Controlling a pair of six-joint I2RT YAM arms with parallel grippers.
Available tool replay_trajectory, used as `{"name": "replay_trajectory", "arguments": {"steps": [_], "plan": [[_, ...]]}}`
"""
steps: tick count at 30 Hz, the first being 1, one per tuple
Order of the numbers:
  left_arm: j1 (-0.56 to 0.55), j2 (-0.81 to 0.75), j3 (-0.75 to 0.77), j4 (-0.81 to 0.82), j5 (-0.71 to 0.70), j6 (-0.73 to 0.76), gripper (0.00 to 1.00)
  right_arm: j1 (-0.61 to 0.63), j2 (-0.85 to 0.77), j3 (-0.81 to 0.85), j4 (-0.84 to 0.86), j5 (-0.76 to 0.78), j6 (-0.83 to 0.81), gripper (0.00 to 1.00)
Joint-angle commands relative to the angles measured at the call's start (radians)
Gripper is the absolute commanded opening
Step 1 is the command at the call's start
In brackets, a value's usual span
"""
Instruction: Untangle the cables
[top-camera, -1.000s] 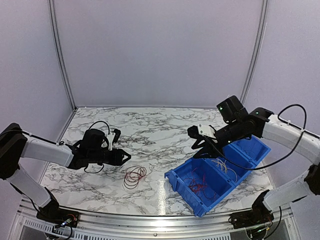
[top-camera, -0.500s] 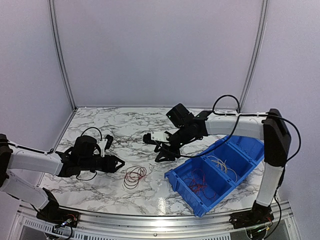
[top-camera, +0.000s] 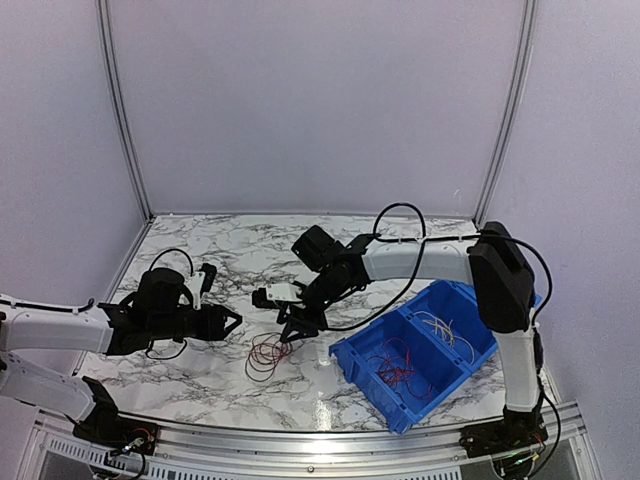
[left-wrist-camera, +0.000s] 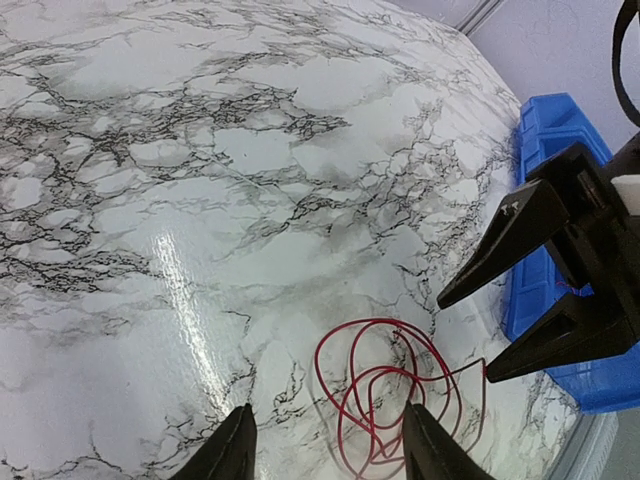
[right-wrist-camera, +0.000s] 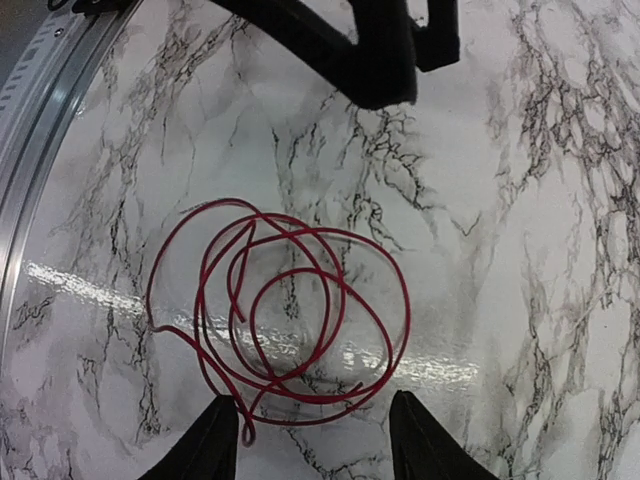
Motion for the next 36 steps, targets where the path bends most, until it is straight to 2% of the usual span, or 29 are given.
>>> {"name": "replay_trajectory", "arguments": {"steps": [1, 9, 13, 17, 19, 22, 23, 30, 36], "plan": [[-0.002, -0.037, -0.016, -0.043, -0.027, 0.020, 0.52, 0.016, 0.009, 0.038, -0.054, -0.061, -0.025, 0.52], [-0.004, -0.040, -0.014, -0.055, -0.020, 0.023, 0.52, 0.016, -0.018, 0.038, -0.109, -0.040, -0.044, 0.49], [-0.003, -0.038, -0.013, -0.053, -0.019, 0.021, 0.52, 0.016, -0.033, -0.004, -0.051, -0.029, -0.018, 0.50], [-0.003, -0.037, -0.012, -0.050, 0.007, 0.023, 0.52, 0.017, 0.021, 0.027, -0.019, -0.055, 0.030, 0.50], [-0.007, -0.028, -0.010, -0.046, 0.051, 0.030, 0.52, 0.018, 0.048, 0.044, -0.005, -0.059, 0.051, 0.41], [-0.028, -0.012, -0.007, -0.043, 0.065, 0.032, 0.53, 0.018, 0.061, 0.091, -0.028, -0.071, 0.073, 0.08], [-0.035, -0.011, -0.008, -0.042, 0.060, 0.033, 0.53, 0.017, 0.049, 0.099, -0.032, -0.076, 0.080, 0.00], [-0.058, -0.053, -0.009, -0.024, 0.004, 0.054, 0.53, 0.011, -0.107, 0.135, -0.026, -0.065, 0.179, 0.00], [-0.061, -0.239, -0.047, -0.001, -0.151, 0.085, 0.53, 0.010, -0.147, 0.245, -0.091, 0.008, 0.247, 0.00]]}}
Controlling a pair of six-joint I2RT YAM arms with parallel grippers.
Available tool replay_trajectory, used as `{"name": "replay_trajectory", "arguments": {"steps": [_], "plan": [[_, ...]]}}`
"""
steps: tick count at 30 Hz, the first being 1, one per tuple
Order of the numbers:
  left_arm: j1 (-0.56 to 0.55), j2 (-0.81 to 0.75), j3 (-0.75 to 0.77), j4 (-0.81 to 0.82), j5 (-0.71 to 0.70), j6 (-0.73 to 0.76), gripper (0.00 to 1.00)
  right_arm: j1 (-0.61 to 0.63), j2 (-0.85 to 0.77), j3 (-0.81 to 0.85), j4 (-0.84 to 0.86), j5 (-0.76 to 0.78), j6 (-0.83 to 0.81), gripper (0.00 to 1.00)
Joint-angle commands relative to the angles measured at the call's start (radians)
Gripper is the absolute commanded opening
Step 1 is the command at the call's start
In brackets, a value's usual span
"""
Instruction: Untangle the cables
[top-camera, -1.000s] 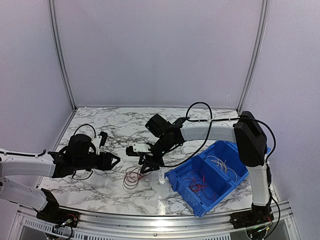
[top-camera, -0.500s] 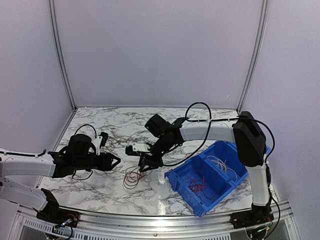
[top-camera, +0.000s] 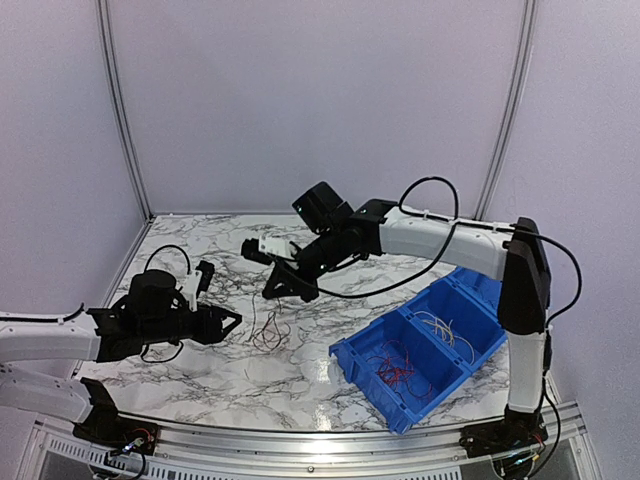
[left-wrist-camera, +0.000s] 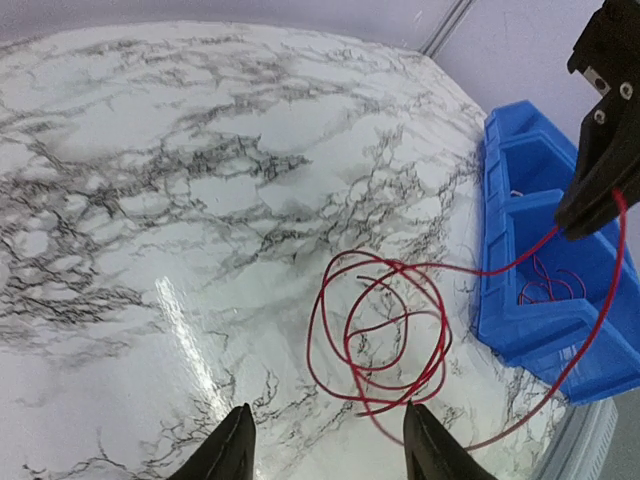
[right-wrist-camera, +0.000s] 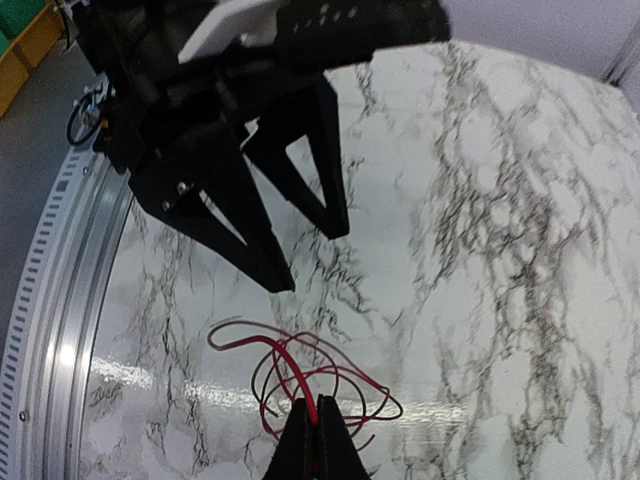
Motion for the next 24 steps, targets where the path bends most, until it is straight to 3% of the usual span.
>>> {"name": "replay_trajectory", "arguments": {"steps": [1, 5, 9, 21, 24], "plan": [[-0.007, -0.172, -0.037, 0.031, -0.138, 0.045, 0.53, 0.001, -0.058, 0.108, -0.040, 0.065, 0.076, 0.00], [-0.015, -0.361, -0.072, 0.084, -0.151, 0.093, 0.55, 0.000, -0.055, 0.161, -0.046, 0.118, 0.091, 0.00], [-0.017, -0.414, -0.064, 0.126, -0.142, 0.119, 0.57, 0.001, -0.036, 0.200, -0.038, 0.151, 0.118, 0.00], [-0.047, -0.086, 0.099, 0.266, -0.095, 0.178, 0.57, 0.000, 0.007, 0.295, -0.033, 0.135, 0.186, 0.00], [-0.047, -0.006, 0.133, 0.283, -0.181, 0.169, 0.55, 0.000, -0.004, 0.289, -0.039, 0.113, 0.182, 0.00]]}}
